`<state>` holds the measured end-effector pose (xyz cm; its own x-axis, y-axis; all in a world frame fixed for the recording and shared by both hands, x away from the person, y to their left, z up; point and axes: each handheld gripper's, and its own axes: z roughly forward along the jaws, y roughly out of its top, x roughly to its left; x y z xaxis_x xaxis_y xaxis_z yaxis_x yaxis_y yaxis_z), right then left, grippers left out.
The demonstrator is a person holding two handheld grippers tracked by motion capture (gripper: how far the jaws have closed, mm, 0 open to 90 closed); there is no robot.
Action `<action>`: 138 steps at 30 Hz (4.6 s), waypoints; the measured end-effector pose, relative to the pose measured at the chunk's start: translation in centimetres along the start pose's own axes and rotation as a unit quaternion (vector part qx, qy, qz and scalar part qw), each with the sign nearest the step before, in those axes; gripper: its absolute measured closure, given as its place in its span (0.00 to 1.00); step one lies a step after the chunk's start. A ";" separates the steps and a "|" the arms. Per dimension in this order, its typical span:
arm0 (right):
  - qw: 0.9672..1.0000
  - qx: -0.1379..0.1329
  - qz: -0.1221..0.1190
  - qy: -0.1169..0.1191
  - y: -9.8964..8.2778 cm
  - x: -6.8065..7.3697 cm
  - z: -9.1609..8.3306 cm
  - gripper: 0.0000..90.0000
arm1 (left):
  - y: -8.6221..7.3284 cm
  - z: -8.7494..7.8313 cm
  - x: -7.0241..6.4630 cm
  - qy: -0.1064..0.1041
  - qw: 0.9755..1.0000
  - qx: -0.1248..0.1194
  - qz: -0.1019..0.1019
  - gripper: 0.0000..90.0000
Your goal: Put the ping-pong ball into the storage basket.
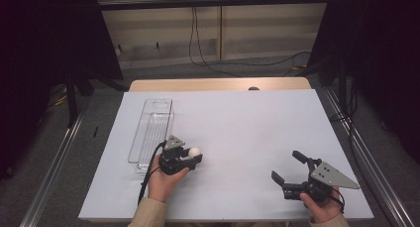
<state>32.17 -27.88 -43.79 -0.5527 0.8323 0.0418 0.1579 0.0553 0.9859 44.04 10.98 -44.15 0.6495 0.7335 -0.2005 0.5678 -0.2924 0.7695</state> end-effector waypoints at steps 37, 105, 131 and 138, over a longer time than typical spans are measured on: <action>1.000 0.000 -0.002 0.003 -0.1 0.0 0.0 0.03 | 0.8 -1.3 0.2 -0.003 1.000 -0.003 -0.001 0.57; 1.000 -0.001 -0.004 0.004 0.0 0.0 0.1 0.03 | 1.9 -3.8 1.6 0.003 1.000 -0.017 -0.019 0.57; 1.000 0.000 -0.003 0.005 -0.1 0.0 0.1 0.03 | 2.1 -4.4 1.8 0.002 0.999 -0.023 -0.024 0.57; 1.000 -0.001 -0.003 0.005 0.0 0.0 0.1 0.03 | 2.2 -4.5 1.9 0.005 0.999 -0.023 -0.021 0.57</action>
<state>32.22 -27.88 -43.85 -0.5626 0.8259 0.0367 0.1530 0.0604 0.9864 44.23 14.50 -40.12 0.6199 0.7510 -0.2275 0.5706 -0.2324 0.7876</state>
